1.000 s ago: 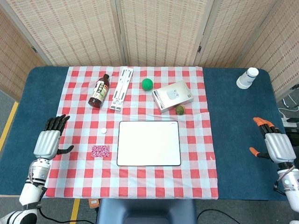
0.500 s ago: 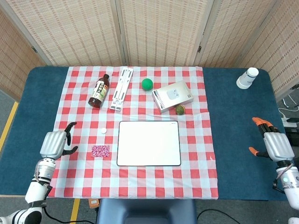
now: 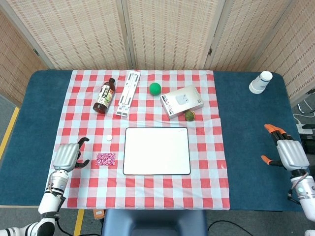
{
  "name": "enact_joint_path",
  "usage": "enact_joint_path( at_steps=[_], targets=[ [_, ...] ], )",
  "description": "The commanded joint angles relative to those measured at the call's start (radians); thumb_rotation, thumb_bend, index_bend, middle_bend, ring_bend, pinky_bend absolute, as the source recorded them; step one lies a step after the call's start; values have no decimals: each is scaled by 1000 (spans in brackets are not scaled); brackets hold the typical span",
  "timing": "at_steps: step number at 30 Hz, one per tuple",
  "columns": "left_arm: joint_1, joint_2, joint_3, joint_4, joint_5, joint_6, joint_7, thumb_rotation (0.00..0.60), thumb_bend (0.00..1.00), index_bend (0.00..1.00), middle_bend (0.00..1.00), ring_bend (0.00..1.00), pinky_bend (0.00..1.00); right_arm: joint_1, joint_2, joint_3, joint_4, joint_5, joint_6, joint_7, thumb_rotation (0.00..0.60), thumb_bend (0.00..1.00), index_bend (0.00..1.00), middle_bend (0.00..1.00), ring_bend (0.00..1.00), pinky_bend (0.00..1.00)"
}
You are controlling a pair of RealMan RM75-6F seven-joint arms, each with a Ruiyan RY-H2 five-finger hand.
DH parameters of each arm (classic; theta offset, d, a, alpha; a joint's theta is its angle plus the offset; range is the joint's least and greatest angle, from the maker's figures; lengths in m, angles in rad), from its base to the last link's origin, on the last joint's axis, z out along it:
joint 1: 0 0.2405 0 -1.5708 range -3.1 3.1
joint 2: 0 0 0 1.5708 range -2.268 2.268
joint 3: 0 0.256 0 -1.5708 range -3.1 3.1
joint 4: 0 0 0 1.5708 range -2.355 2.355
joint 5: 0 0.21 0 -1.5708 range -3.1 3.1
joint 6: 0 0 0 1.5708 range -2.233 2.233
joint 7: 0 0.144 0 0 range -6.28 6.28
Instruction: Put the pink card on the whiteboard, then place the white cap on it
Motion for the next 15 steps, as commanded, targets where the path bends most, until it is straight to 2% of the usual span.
enact_joint_path(
  at_steps=[1, 6, 15],
  targets=[
    [-25, -34, -18, 2, -81, -13, 51, 600, 231, 241, 1000, 1000, 1000, 1, 1, -1, 1, -2, -2, 3, 600, 155, 11, 65, 0, 256],
    [-48, -67, -42, -19, -183, 16, 117, 600, 232, 276, 1000, 1000, 1000, 2, 3, -3, 2, -7, -3, 11, 600, 154, 11, 65, 0, 256],
    [-76, -108, -56, -31, -285, 51, 175, 600, 230, 278, 1000, 1000, 1000, -1, 8, -4, -2, -8, 2, 16, 600, 154, 11, 65, 0, 256]
  ],
)
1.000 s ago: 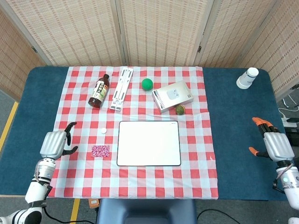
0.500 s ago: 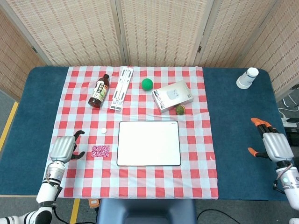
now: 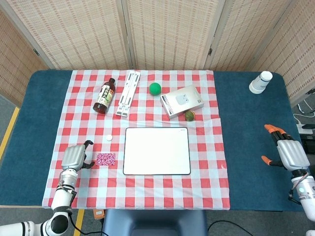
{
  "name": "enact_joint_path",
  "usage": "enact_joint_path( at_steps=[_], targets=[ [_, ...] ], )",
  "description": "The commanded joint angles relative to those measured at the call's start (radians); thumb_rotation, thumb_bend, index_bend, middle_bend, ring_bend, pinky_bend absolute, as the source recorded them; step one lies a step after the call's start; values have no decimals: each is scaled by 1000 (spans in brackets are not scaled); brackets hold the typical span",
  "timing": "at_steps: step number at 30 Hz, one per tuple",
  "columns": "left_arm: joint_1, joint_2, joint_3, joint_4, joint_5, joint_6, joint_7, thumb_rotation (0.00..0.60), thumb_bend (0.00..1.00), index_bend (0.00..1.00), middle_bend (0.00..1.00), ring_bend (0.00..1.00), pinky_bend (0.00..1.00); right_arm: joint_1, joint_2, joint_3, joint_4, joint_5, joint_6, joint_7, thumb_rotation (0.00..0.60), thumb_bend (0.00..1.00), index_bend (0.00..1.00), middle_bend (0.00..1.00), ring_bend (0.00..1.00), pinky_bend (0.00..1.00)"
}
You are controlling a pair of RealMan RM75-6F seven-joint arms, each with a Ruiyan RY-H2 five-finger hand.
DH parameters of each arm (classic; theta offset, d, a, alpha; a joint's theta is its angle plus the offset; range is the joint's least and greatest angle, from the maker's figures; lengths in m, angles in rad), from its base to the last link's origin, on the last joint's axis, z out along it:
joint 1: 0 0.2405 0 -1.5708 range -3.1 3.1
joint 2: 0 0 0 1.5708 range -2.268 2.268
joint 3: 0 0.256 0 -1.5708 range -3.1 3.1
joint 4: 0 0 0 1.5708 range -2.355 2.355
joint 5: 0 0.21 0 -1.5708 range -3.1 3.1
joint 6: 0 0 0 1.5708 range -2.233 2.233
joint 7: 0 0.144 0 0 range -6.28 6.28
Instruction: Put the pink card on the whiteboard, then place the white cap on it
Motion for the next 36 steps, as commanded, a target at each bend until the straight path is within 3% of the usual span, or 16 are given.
enact_joint_path(
  at_steps=[1, 7, 14, 30, 36],
  targets=[
    [-11, -17, -1, -5, -20, 10, 16, 600, 230, 279, 1000, 1000, 1000, -2, 2, 0, -2, 0, 4, 1, 600, 154, 11, 65, 0, 256],
    [-14, -23, 16, -24, 4, 16, 14, 600, 232, 285, 1000, 1000, 1000, -5, 7, 0, -4, 0, 7, 8, 600, 154, 11, 65, 0, 256],
    [-14, -49, 78, -31, 72, 7, 17, 600, 230, 290, 1000, 1000, 1000, -8, 13, 0, -3, -6, 14, 24, 600, 154, 11, 65, 0, 256],
    [-44, -83, 61, 39, 31, -30, 18, 600, 230, 301, 1000, 1000, 1000, -3, 10, 1, 0, -1, 4, 21, 600, 154, 11, 65, 0, 256],
    [-50, -99, 77, 65, 49, -41, 16, 600, 232, 314, 1000, 1000, 1000, -3, 10, 3, 2, 4, 2, 23, 600, 154, 11, 65, 0, 256]
  ],
)
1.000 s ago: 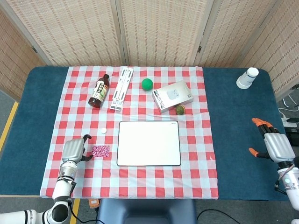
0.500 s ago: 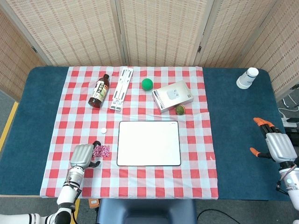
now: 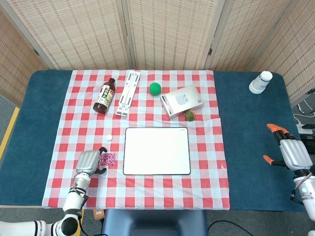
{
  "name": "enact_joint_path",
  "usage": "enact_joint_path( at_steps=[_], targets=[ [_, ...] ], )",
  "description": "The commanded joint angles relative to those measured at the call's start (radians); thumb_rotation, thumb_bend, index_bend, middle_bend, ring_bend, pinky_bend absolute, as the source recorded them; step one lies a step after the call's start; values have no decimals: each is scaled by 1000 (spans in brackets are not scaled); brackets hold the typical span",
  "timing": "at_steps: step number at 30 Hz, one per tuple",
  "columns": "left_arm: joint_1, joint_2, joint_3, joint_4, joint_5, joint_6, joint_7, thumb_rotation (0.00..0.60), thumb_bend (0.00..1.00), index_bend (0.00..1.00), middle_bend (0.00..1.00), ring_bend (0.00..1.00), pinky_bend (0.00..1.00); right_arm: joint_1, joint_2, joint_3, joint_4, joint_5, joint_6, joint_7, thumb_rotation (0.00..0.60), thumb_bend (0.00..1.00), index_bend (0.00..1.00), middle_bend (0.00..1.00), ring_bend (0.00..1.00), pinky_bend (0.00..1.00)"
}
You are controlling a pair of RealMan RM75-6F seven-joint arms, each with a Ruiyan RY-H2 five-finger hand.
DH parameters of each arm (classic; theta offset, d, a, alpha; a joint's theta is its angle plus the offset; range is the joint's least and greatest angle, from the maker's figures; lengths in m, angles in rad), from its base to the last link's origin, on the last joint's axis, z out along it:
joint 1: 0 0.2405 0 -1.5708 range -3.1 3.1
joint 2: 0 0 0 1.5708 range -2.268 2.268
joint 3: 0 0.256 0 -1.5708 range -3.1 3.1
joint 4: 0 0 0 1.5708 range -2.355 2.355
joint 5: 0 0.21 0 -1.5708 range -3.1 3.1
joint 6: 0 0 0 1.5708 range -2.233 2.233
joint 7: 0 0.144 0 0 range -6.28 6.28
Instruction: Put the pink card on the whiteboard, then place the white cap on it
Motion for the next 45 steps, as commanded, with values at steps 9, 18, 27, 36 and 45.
enact_joint_path(
  at_steps=[9, 18, 27, 36, 45],
  targets=[
    [-3, -23, 22, 43, 38, -21, -21, 600, 234, 319, 1000, 1000, 1000, -1, -1, 3, 3, 7, 1, 0, 600, 154, 11, 65, 0, 256],
    [-7, -26, 13, 64, 33, -29, -28, 600, 234, 307, 1000, 1000, 1000, 2, -3, 3, 4, 10, -7, -4, 600, 154, 11, 65, 0, 256],
    [-8, -29, 3, 91, 21, -43, -46, 600, 234, 303, 1000, 1000, 1000, 3, -5, 5, 5, 15, -10, -11, 600, 154, 11, 65, 0, 256],
    [-17, -13, -5, 84, -17, -54, -25, 600, 233, 303, 1000, 1000, 1000, 4, -7, 6, 5, 17, -10, -15, 600, 154, 11, 65, 0, 256],
    [-33, -8, -12, 74, -58, -58, 2, 600, 234, 322, 1000, 1000, 1000, 1, -4, 6, 3, 14, -3, -10, 600, 154, 11, 65, 0, 256]
  ],
)
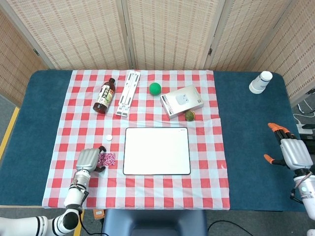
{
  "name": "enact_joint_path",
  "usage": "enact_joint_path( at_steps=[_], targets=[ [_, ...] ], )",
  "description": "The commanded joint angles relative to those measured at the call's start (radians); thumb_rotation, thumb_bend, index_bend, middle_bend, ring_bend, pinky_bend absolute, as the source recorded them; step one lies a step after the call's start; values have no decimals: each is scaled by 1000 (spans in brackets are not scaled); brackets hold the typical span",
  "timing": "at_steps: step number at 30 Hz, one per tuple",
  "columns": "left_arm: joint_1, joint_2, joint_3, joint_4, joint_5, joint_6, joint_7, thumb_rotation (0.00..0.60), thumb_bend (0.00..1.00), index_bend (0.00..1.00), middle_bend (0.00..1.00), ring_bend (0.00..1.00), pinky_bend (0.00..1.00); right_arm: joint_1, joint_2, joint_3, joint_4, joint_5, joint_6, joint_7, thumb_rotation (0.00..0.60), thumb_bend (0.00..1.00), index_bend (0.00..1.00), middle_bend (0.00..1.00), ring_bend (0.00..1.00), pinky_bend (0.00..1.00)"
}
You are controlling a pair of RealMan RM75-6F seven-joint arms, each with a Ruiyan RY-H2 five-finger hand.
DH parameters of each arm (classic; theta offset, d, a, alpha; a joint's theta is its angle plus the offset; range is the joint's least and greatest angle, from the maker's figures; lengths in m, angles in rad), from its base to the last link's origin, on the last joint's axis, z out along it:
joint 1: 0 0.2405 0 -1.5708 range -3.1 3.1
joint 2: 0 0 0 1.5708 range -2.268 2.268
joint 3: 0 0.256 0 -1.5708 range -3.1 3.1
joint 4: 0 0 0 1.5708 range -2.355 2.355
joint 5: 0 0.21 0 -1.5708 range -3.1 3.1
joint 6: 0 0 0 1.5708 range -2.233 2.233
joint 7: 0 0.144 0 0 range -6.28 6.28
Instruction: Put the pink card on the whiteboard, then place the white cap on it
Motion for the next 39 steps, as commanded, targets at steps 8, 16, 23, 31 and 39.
enact_joint_path(
  at_steps=[8, 16, 23, 31, 39],
  targets=[
    [-13, 2, 0, -4, -33, -3, 16, 600, 234, 349, 1000, 1000, 1000, -1, 2, -1, 0, -4, 3, 6, 600, 154, 11, 65, 0, 256],
    [-20, 4, 0, -12, -46, 3, 21, 600, 234, 374, 1000, 1000, 1000, -1, 1, 0, 2, -4, 2, 8, 600, 154, 11, 65, 0, 256],
    [-22, 4, 0, -5, -48, 7, 13, 600, 234, 411, 1000, 1000, 1000, 1, 2, 0, 3, -4, -1, 10, 600, 155, 11, 65, 0, 256],
    [-26, 25, -11, -33, -29, 26, 9, 600, 235, 413, 1000, 1000, 1000, 3, -1, 1, 7, 0, -6, 8, 600, 154, 11, 65, 0, 256],
    [-91, 26, -51, -76, -32, 34, 80, 600, 235, 413, 1000, 1000, 1000, 4, -2, 2, 6, 3, -6, 5, 600, 154, 11, 65, 0, 256]
  ],
)
